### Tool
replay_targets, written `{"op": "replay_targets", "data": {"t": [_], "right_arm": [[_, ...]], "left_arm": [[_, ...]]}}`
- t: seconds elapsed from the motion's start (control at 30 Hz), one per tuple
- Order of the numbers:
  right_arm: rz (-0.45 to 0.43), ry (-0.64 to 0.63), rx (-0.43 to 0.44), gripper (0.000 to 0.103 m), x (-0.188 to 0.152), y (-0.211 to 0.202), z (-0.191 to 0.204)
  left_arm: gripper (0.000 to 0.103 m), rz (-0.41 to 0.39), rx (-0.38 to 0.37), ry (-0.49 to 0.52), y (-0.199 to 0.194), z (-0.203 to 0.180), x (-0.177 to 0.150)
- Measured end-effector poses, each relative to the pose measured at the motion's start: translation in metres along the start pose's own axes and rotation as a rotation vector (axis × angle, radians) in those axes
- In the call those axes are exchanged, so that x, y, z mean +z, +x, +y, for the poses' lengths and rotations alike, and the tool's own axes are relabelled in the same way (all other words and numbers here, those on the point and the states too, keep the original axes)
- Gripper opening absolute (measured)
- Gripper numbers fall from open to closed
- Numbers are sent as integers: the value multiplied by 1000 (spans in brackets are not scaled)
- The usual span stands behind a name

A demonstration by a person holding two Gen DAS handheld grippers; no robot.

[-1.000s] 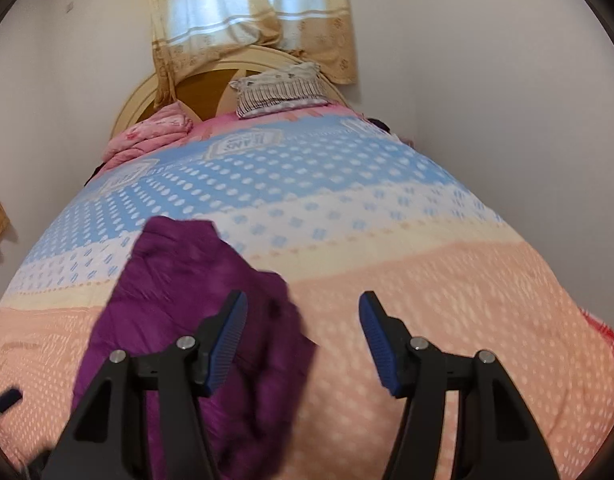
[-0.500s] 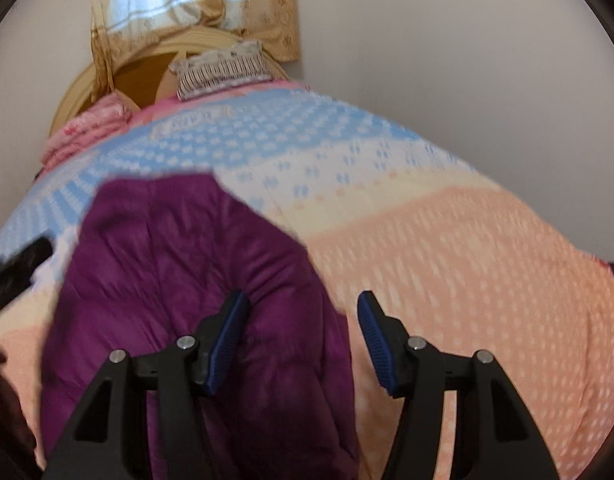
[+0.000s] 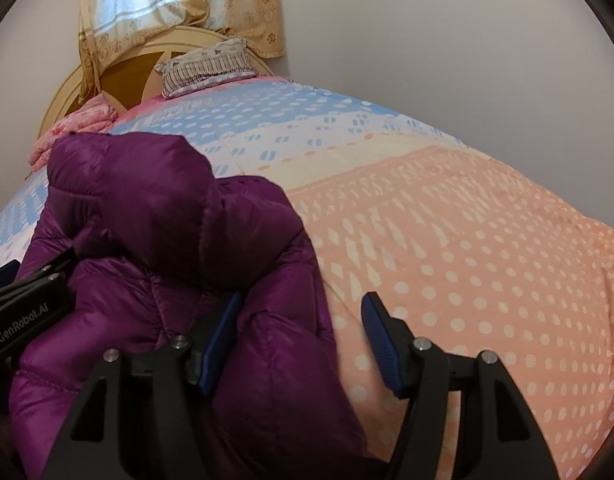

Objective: Fold large clothes

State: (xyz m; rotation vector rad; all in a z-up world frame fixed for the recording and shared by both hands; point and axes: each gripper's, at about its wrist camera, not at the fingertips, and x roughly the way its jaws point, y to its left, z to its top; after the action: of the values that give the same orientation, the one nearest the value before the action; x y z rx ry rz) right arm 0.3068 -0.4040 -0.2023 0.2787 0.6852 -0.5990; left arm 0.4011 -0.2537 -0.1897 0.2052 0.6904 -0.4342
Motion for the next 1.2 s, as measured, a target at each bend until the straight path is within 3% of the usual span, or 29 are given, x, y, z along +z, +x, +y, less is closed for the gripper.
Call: {"op": "replay_targets", "data": {"t": [0.27,0.63,0.77,0.9,1.0,1.07,1.13,1.2], "right_arm": [[29,-12,0,64,0,8,1],[52,-19,8,64,1,15,2],[72,-6,59,65,11,9,-7],[-22,42,100,58,36,-28,-10],[-75,53,163,58,58,-48,4],[-66,59,205,57,65,-41,16],[-31,61,213,49,63,-21,24],[24,84,203,43,50,4,23]], "left_arm": [[100,12,38,26,6,-6,-3],[100,48,25,22,16,-3,-3],[100,61,-18,-7,11,6,0],[100,23,-47,-76,-17,25,7],[100,-41,-9,-51,-39,36,10],[100,-36,12,-39,-38,43,7],[100,25,16,-38,-25,50,0],[100,59,-42,-74,-15,58,-10]]}}
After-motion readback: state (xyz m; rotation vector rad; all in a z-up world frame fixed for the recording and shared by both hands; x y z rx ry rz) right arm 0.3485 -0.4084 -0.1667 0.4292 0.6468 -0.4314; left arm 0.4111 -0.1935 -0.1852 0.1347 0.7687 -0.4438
